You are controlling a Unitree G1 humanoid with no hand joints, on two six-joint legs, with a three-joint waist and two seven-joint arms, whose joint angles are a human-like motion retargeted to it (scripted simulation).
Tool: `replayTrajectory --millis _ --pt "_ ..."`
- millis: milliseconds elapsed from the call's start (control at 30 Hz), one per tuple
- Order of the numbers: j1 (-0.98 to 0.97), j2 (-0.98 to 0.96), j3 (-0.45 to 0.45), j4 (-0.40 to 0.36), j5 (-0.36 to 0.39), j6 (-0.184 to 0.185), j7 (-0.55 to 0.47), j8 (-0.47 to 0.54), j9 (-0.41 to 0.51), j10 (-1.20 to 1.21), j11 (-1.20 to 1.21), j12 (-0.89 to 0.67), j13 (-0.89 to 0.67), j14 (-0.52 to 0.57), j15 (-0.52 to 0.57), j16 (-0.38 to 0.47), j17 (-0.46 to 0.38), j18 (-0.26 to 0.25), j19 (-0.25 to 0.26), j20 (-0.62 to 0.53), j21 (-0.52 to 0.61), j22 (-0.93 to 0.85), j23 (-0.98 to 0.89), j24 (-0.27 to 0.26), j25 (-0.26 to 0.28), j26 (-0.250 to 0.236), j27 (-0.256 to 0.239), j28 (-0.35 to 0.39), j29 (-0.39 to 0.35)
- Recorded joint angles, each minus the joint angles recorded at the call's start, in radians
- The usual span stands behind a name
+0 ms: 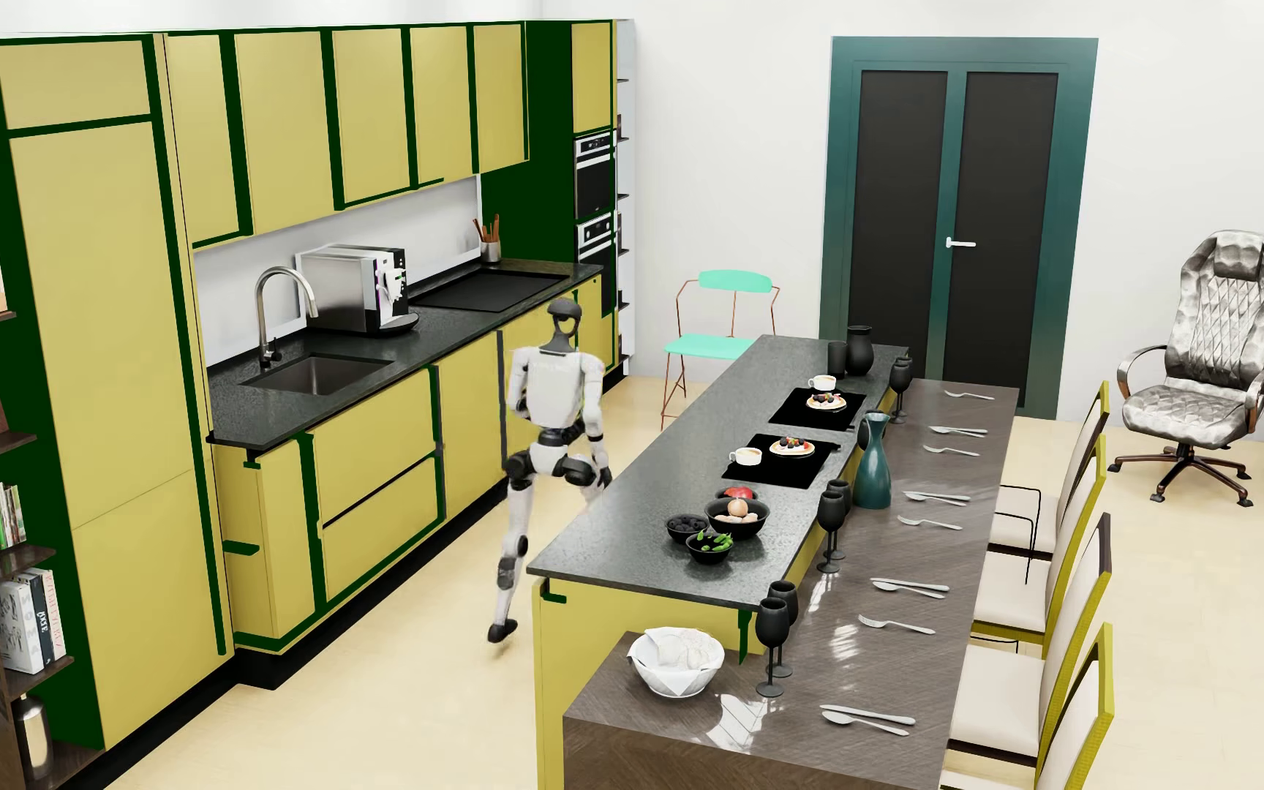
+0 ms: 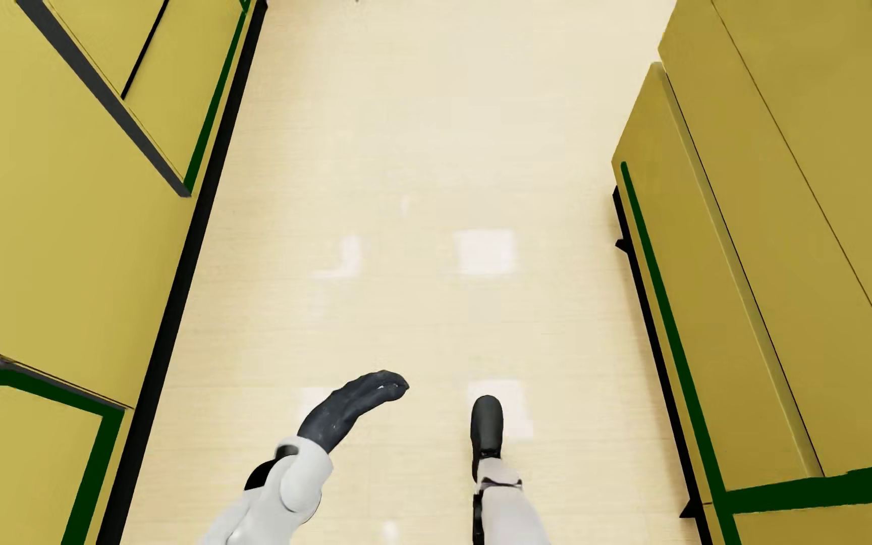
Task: Move towards the green chair
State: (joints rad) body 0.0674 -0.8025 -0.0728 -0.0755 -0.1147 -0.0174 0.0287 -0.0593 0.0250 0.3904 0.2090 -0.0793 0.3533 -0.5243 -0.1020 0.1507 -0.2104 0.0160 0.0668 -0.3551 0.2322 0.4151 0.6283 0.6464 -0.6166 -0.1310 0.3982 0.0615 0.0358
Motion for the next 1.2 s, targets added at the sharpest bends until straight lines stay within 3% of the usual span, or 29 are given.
replayTrajectory --millis 33,67,100,133,200,267,300,333,400,433,467,500,533,567,600,633,733,767,800,867,900,933,967,1000,1033,1067,1100,1167,1200 --pt "0.020 0.017 -0.013 0.029 -0.009 0.004 -0.012 -0.047 -0.001 0.099 0.079 0.027 0.023 0.090 0.021 0.020 0.031 -0.006 -0.034 -0.007 0.003 -0.029 0.060 -0.061 -0.023 0.010 0.038 0.015 -0.003" --pt "-0.018 0.026 -0.023 0.071 -0.002 0.013 -0.026 -0.070 0.003 0.285 0.201 0.074 0.032 0.304 0.116 0.048 0.061 -0.036 -0.140 0.002 0.030 -0.053 0.118 -0.115 -0.051 0.039 0.060 0.029 0.028" --pt "-0.104 0.047 -0.024 0.112 0.002 0.025 -0.031 -0.092 0.010 0.537 0.327 0.133 0.025 0.552 0.099 0.068 0.075 -0.112 -0.145 0.032 0.061 -0.064 0.165 -0.154 -0.069 0.078 0.055 0.055 0.080" --pt "-0.222 0.089 -0.015 0.184 0.018 0.040 -0.001 -0.109 0.017 0.761 0.411 0.191 0.000 0.675 -0.002 0.070 0.077 -0.139 -0.139 0.078 0.083 -0.049 0.200 -0.177 -0.067 0.125 0.035 0.094 0.130" --pt "-0.469 0.256 0.029 0.257 0.072 0.066 0.053 -0.119 0.021 0.950 0.392 0.260 -0.092 0.475 -0.137 0.023 0.056 0.012 -0.124 0.189 0.102 0.096 0.236 -0.200 -0.044 0.259 0.006 0.170 0.151" --pt "-0.648 0.472 0.074 0.258 0.122 0.069 0.138 -0.100 0.005 0.783 0.263 0.293 -0.201 0.340 -0.208 -0.009 0.016 0.023 -0.102 0.281 0.137 0.311 0.220 -0.190 -0.095 0.427 -0.005 0.166 0.077" --pt "-0.717 0.562 0.095 0.237 0.139 0.065 0.155 -0.087 -0.005 0.627 0.234 0.328 -0.265 0.317 -0.253 0.010 -0.008 -0.030 -0.095 0.297 0.159 0.388 0.190 -0.166 -0.117 0.475 -0.022 0.098 0.048" --pt "-0.768 0.641 0.115 0.210 0.148 0.059 0.144 -0.074 -0.013 0.426 0.230 0.376 -0.329 0.316 -0.306 0.038 -0.029 -0.065 -0.086 0.293 0.173 0.434 0.142 -0.131 -0.121 0.482 -0.051 0.003 0.029" --pt "-0.784 0.815 0.151 0.156 0.129 0.048 0.020 -0.016 -0.019 -0.092 0.198 0.515 -0.442 0.395 -0.373 0.063 -0.058 -0.125 -0.054 0.326 0.147 0.434 0.012 -0.087 -0.061 0.432 -0.118 -0.120 -0.036" --pt "-0.782 0.908 0.163 0.175 0.120 0.048 0.037 0.021 -0.019 -0.220 0.202 0.594 -0.465 0.346 -0.369 0.049 -0.052 -0.150 -0.040 0.396 0.103 0.421 -0.051 -0.096 0.004 0.426 -0.147 -0.109 -0.105" --pt "-0.759 0.984 0.173 0.195 0.097 0.050 0.131 0.047 -0.021 -0.222 0.225 0.655 -0.463 0.370 -0.326 0.009 -0.052 -0.129 -0.022 0.478 0.056 0.417 -0.107 -0.117 0.072 0.435 -0.169 -0.071 -0.179" --pt "-0.769 1.015 0.183 0.210 0.058 0.047 0.180 0.063 -0.017 -0.066 0.327 0.696 -0.442 0.560 -0.188 -0.040 -0.061 -0.120 -0.020 0.553 0.022 0.421 -0.156 -0.134 0.120 0.450 -0.180 -0.033 -0.235" --pt "-0.791 0.983 0.193 0.178 0.011 0.036 0.165 0.088 -0.007 0.139 0.524 0.705 -0.409 0.551 0.018 -0.086 -0.082 0.038 0.040 0.602 -0.005 0.432 -0.199 -0.135 0.138 0.463 -0.174 -0.009 -0.269" --pt "-0.777 0.880 0.195 0.163 -0.042 0.022 0.182 0.076 0.005 0.289 0.794 0.689 -0.364 0.417 0.205 -0.108 -0.081 0.046 0.079 0.627 -0.030 0.437 -0.227 -0.119 0.143 0.471 -0.158 -0.003 -0.295" --pt "-0.729 0.735 0.188 0.141 -0.089 0.007 0.200 0.077 0.018 0.358 1.035 0.654 -0.325 0.314 0.196 -0.119 -0.064 0.052 0.034 0.630 -0.040 0.427 -0.223 -0.088 0.142 0.467 -0.135 -0.014 -0.313" --pt "-0.651 0.575 0.172 0.116 -0.100 -0.007 0.213 0.086 0.026 0.354 1.183 0.614 -0.305 0.253 0.107 -0.123 -0.044 0.054 -0.055 0.612 -0.017 0.395 -0.178 -0.048 0.132 0.443 -0.105 -0.025 -0.302" --pt "-0.396 0.236 0.119 0.055 -0.047 -0.013 0.206 -0.005 0.016 0.263 1.016 0.495 -0.246 0.162 -0.072 -0.110 -0.065 0.047 -0.123 0.511 0.153 0.220 0.037 0.057 0.025 0.289 -0.035 0.030 -0.048" --pt "-0.326 0.179 0.105 0.046 -0.016 -0.008 0.199 -0.035 0.007 0.274 0.818 0.447 -0.182 0.107 -0.086 -0.103 -0.086 0.044 -0.139 0.465 0.185 0.160 0.050 0.049 -0.019 0.237 -0.037 0.039 0.034" --pt "-0.260 0.145 0.092 0.047 0.012 -0.002 0.201 -0.048 -0.004 0.302 0.575 0.412 -0.109 0.026 -0.071 -0.077 -0.103 0.042 -0.107 0.418 0.195 0.097 0.027 0.019 -0.061 0.170 -0.042 0.026 0.084" --pt "-0.139 0.134 0.072 0.055 0.008 0.001 0.188 -0.057 -0.026 0.410 0.115 0.337 0.114 -0.139 -0.021 0.006 -0.100 0.021 -0.055 0.286 0.076 -0.049 -0.117 -0.068 -0.079 0.073 -0.077 -0.022 0.098" --pt "-0.100 0.095 0.065 0.079 -0.009 0.001 0.162 -0.078 -0.029 0.511 0.149 0.303 0.216 -0.190 0.143 0.064 -0.048 0.007 -0.155 0.235 -0.013 -0.145 -0.188 -0.109 -0.037 0.044 -0.092 -0.040 0.092" --pt "-0.092 0.041 0.060 0.116 -0.025 0.010 0.135 -0.099 -0.022 0.667 0.340 0.289 0.245 -0.152 0.310 0.105 0.000 0.007 -0.173 0.231 -0.058 -0.237 -0.199 -0.143 -0.005 0.028 -0.083 -0.022 0.081" --pt "-0.111 -0.007 0.058 0.147 -0.015 0.030 0.121 -0.100 -0.010 0.832 0.543 0.306 0.182 0.022 0.218 0.087 0.007 0.006 -0.167 0.282 -0.038 -0.284 -0.129 -0.166 -0.039 0.025 -0.040 0.059 0.065" --pt "-0.143 -0.013 0.059 0.191 0.007 0.050 0.151 -0.088 0.001 0.977 0.668 0.332 0.053 0.229 0.121 0.014 -0.013 -0.061 -0.148 0.349 0.033 -0.270 -0.007 -0.177 -0.138 0.046 0.017 0.197 0.073" --pt "-0.200 0.012 0.067 0.251 0.032 0.068 0.183 -0.076 0.009 1.087 0.705 0.337 -0.078 0.353 0.060 -0.058 -0.013 -0.067 -0.136 0.385 0.085 -0.203 0.095 -0.175 -0.234 0.089 0.041 0.328 0.096" --pt "-0.276 0.056 0.077 0.275 0.055 0.083 0.195 -0.067 0.012 1.152 0.681 0.303 -0.200 0.316 0.034 -0.077 0.016 -0.054 -0.121 0.369 0.065 -0.107 0.124 -0.167 -0.254 0.133 0.044 0.361 0.086" --pt "-0.368 0.107 0.084 0.283 0.073 0.095 0.192 -0.059 0.013 1.168 0.628 0.266 -0.285 0.262 0.030 -0.048 0.065 -0.028 -0.105 0.310 -0.022 -0.006 0.080 -0.129 -0.186 0.155 0.016 0.279 0.013" --pt "-0.496 0.219 0.091 0.372 0.090 0.107 0.228 -0.050 0.010 1.034 0.485 0.223 -0.392 0.123 0.041 0.032 0.122 0.053 -0.075 0.187 -0.121 0.164 -0.031 0.018 0.015 0.190 -0.146 0.047 -0.157" --pt "-0.547 0.270 0.097 0.355 0.090 0.109 0.183 -0.046 0.007 0.898 0.420 0.205 -0.440 0.106 0.046 0.045 0.104 0.048 -0.062 0.170 -0.086 0.221 -0.083 0.050 0.043 0.223 -0.204 -0.028 -0.196"
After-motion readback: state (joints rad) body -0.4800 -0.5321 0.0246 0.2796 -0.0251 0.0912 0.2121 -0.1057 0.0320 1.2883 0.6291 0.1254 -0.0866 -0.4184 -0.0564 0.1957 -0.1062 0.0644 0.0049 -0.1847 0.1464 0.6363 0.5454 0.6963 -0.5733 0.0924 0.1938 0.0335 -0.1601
